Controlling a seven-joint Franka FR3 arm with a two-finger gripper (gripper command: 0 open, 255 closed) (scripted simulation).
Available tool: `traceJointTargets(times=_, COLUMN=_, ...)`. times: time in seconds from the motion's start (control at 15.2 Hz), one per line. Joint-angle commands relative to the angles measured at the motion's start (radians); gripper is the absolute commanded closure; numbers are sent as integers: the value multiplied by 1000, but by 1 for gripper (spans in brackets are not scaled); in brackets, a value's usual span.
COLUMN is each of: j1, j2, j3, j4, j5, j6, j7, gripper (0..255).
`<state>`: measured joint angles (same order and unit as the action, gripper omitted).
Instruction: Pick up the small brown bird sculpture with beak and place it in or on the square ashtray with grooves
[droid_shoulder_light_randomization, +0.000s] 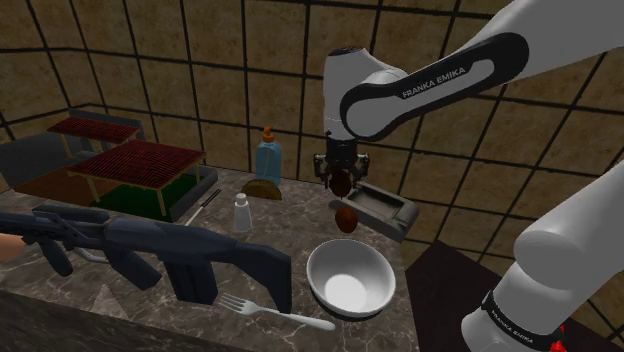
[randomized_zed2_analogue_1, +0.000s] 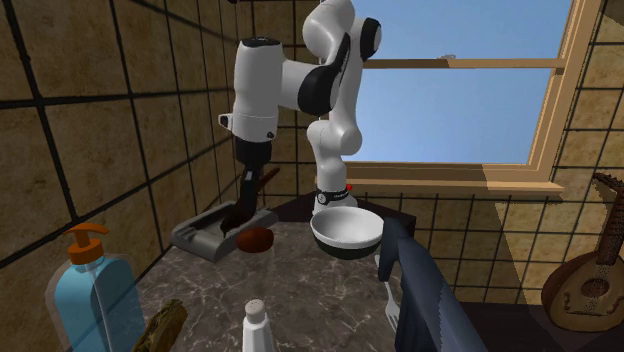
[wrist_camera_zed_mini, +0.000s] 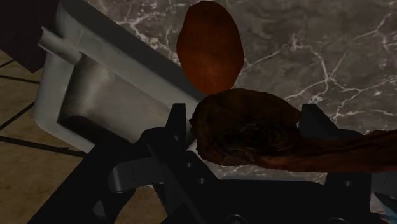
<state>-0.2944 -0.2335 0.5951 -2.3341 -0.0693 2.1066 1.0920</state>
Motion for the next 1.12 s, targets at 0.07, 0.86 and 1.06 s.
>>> traceJointTargets(times=0.07, j1=-18, j2=-60, j3=-61, j4=-59, j5=18, j6=15, j7=-94, gripper=255)
traceJointTargets(times=0.86, j1=-97, j2=-156, j3=-248, j4=-217, j5=-5, j6=109, j7=-345, gripper=255)
traceJointTargets(times=1.06, j1=-102, j2=-133, j3=-240, j4=-240, j5=-14, j6=155, j7=-332, gripper=255)
